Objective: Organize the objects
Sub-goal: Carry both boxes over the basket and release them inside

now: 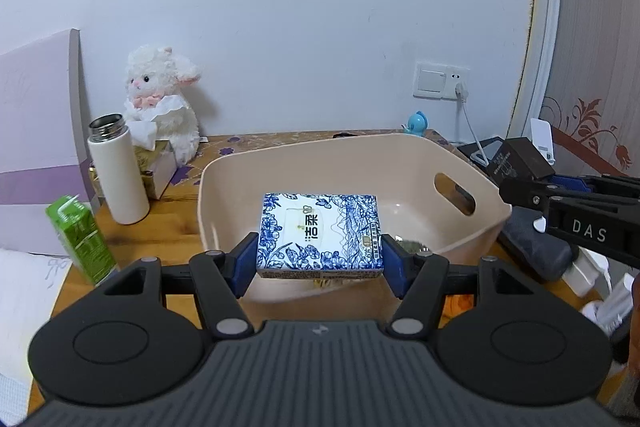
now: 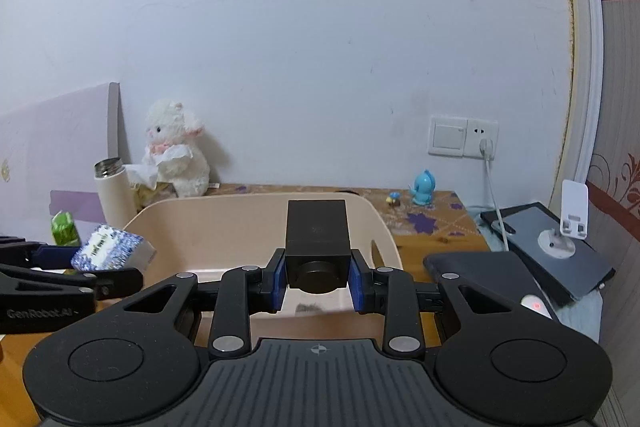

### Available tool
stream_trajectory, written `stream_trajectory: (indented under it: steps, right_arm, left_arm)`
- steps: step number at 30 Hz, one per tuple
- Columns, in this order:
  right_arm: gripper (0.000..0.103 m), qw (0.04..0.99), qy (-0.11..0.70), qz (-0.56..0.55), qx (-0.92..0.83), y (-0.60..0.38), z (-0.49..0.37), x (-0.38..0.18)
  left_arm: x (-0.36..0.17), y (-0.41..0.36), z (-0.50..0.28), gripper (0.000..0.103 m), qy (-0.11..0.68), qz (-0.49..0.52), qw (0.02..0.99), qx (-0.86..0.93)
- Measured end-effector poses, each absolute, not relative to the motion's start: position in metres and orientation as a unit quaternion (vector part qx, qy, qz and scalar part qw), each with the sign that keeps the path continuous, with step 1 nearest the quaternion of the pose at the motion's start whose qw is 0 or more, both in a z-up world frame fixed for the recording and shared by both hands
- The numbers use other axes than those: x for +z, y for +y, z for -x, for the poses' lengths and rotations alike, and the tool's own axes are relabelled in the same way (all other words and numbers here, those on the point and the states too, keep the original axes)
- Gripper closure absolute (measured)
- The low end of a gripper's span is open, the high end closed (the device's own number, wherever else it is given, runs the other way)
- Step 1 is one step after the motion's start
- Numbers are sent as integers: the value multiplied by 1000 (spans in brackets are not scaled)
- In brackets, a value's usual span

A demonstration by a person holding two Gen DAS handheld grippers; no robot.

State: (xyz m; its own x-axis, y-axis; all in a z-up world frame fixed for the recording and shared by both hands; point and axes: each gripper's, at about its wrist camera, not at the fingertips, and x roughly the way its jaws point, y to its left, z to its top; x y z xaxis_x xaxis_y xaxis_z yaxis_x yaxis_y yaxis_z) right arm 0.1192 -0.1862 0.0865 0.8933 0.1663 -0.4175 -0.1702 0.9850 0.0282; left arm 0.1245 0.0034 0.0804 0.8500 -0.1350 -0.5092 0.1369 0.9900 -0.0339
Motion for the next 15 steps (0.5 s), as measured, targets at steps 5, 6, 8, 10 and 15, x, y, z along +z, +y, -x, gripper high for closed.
stream_trajectory:
  steps: [5, 6, 8, 10, 15]
  right_arm:
    - [74, 973, 215, 5, 87, -184, -141, 84]
    - [74, 972, 217, 7, 85, -183, -147, 83]
    - [74, 971, 223, 14, 80, -181, -159, 78]
    - [74, 969, 232, 17, 78, -178, -171, 73]
    - [74, 959, 271, 23, 83, -168, -197, 55]
  left_arm:
    - [73, -6, -153, 38, 265, -14, 963, -52]
    - [70, -7, -159, 38, 270, -17, 961, -51]
    - [64, -8, -174, 38, 283, -17, 958, -46]
    - [56, -9, -187, 38, 297, -17, 954, -39]
    - [38, -10, -204, 38, 314, -29, 949, -22]
